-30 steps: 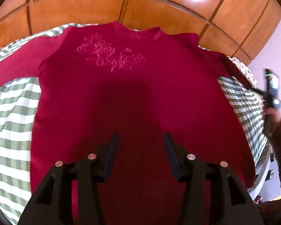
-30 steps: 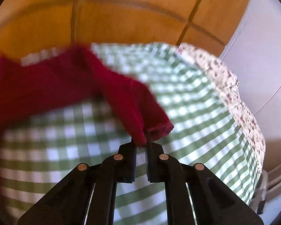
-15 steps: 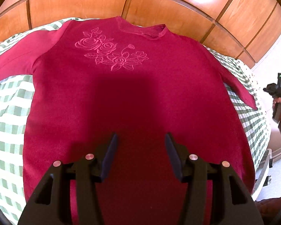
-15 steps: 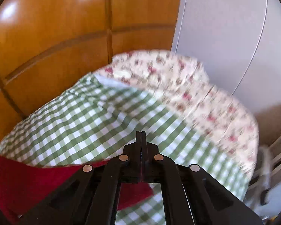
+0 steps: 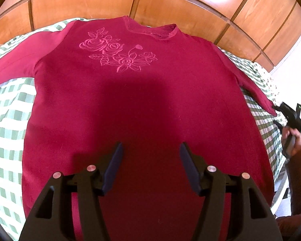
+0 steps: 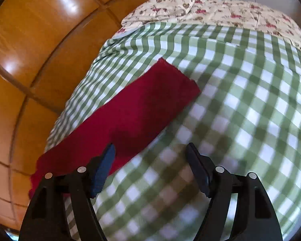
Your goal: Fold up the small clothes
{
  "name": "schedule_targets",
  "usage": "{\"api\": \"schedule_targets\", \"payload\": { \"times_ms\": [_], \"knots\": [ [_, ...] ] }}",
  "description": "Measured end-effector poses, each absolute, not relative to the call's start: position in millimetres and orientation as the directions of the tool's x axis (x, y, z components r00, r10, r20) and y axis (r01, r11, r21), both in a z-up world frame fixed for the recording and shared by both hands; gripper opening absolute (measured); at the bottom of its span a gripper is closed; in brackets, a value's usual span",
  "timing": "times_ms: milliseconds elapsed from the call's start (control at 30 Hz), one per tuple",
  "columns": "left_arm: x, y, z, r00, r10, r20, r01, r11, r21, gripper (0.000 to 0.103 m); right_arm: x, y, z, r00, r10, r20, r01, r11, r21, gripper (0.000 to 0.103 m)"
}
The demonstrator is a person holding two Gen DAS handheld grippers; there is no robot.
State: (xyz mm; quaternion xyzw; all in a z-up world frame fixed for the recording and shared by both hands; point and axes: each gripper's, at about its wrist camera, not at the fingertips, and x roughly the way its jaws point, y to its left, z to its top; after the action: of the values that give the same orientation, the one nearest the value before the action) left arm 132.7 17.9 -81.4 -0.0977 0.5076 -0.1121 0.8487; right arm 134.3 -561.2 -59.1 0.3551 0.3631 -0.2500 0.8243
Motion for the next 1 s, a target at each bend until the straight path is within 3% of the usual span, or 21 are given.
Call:
{"api": "schedule_targets", "payload": {
  "times_ms": [33,67,133,267,333,400,433,467,533,667,867,1000],
  "knots": [
    [132,18,-82,0.460,-0.290,-0.839,0.091,0.955,-0.281,0.061,142,-562,-60,0.609,-0.160,-0.777,0.672,0.625,0.398,0.057],
    [132,18,-83,0.459,-0.290,-0.839,0.088,0.955,-0.283,0.062,156,-564,-60,0.592,-0.157,-0.791,0.673,0.637,0.377,0.031],
    [132,19,-84,0.459,-0.289,-0.840,0.085,0.955,-0.283,0.062,175,-567,-55,0.552,-0.191,-0.812,0.680,0.667,0.306,0.006],
    [133,18,-85,0.458,-0.288,-0.841,0.092,0.956,-0.277,0.062,197,-578,-35,0.484,-0.403,-0.777,0.720,0.688,0.091,0.005],
    [132,19,-85,0.461,-0.286,-0.840,0.098,0.957,-0.272,0.062,204,-586,-45,0.437,-0.392,-0.809,0.732,0.678,0.067,0.005],
    [129,21,-84,0.463,-0.290,-0.837,0.095,0.956,-0.278,0.062,208,-583,-54,0.438,-0.339,-0.833,0.711,0.698,0.090,0.008],
    [128,23,-82,0.466,-0.292,-0.835,0.091,0.955,-0.284,0.062,204,-579,-53,0.451,-0.337,-0.826,0.706,0.701,0.099,0.021],
    [126,25,-81,0.469,-0.291,-0.834,0.086,0.955,-0.285,0.062,199,-576,-51,0.475,-0.319,-0.820,0.698,0.704,0.130,0.049],
    [120,35,-75,0.492,-0.269,-0.828,0.063,0.960,-0.274,0.062,184,-562,-44,0.523,-0.291,-0.801,0.682,0.706,0.189,0.071],
    [103,83,-66,0.541,-0.237,-0.807,-0.057,0.947,-0.316,0.063,166,-509,-32,0.583,-0.159,-0.797,0.549,0.800,0.242,0.071],
    [61,136,-68,0.566,-0.161,-0.808,-0.170,0.937,-0.306,0.068,114,-377,-50,0.518,0.248,-0.818,0.211,0.890,0.404,0.071],
    [30,151,-79,0.545,-0.172,-0.821,-0.177,0.933,-0.313,0.063,71,-317,-59,0.445,0.328,-0.834,0.091,0.909,0.406,0.071]
  ]
}}
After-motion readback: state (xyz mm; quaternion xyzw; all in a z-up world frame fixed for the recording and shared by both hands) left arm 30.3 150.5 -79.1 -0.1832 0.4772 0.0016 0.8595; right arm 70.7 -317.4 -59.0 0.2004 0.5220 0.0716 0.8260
